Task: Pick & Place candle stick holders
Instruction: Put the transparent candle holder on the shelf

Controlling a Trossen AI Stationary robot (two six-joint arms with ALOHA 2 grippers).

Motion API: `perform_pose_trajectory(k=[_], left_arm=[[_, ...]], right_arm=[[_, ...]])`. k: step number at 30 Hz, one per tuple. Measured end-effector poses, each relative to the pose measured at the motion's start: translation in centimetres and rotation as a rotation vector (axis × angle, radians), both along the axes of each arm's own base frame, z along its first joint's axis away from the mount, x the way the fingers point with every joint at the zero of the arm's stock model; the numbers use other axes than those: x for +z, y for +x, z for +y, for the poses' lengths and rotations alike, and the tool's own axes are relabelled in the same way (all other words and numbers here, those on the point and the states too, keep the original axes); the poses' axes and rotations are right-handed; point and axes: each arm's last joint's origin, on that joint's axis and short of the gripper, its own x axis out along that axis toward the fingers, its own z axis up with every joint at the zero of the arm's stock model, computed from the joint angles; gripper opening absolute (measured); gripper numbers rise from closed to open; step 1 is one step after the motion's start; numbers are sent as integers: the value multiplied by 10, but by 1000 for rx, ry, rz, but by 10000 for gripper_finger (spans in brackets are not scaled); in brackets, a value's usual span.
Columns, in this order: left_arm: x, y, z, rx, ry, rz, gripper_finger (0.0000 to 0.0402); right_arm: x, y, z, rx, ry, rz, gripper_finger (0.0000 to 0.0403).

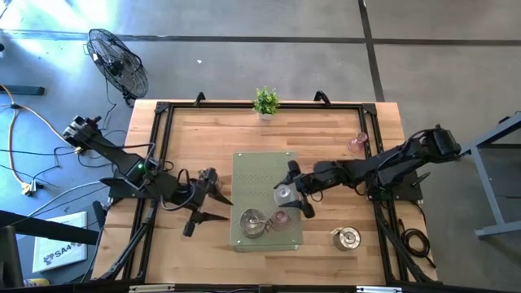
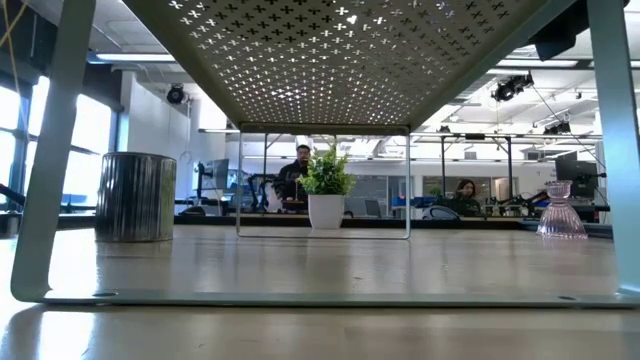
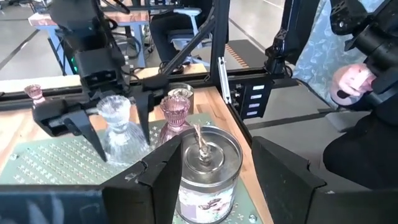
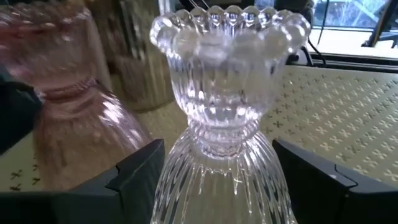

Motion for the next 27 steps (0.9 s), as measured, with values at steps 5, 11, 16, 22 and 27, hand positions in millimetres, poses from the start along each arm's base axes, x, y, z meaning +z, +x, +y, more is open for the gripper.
perform_pose_trajectory(k=[5, 11, 16, 22, 27], left_arm=[[-2, 2, -1, -1, 2, 9, 186], [-2, 2, -2, -1, 2, 10, 186], [-2, 2, -2, -1, 2, 10, 186], [-2, 2, -2, -3, 5, 9, 186], [-3, 2, -1, -5, 11, 18, 186]], right_arm=[[0, 0, 0, 4, -2, -5, 275], [1, 0, 0, 1, -1, -10, 275], [1, 1, -6, -24, 15, -3, 275], [1, 2, -8, -43, 26, 0, 281], [1, 2, -8, -35, 38, 3, 285]])
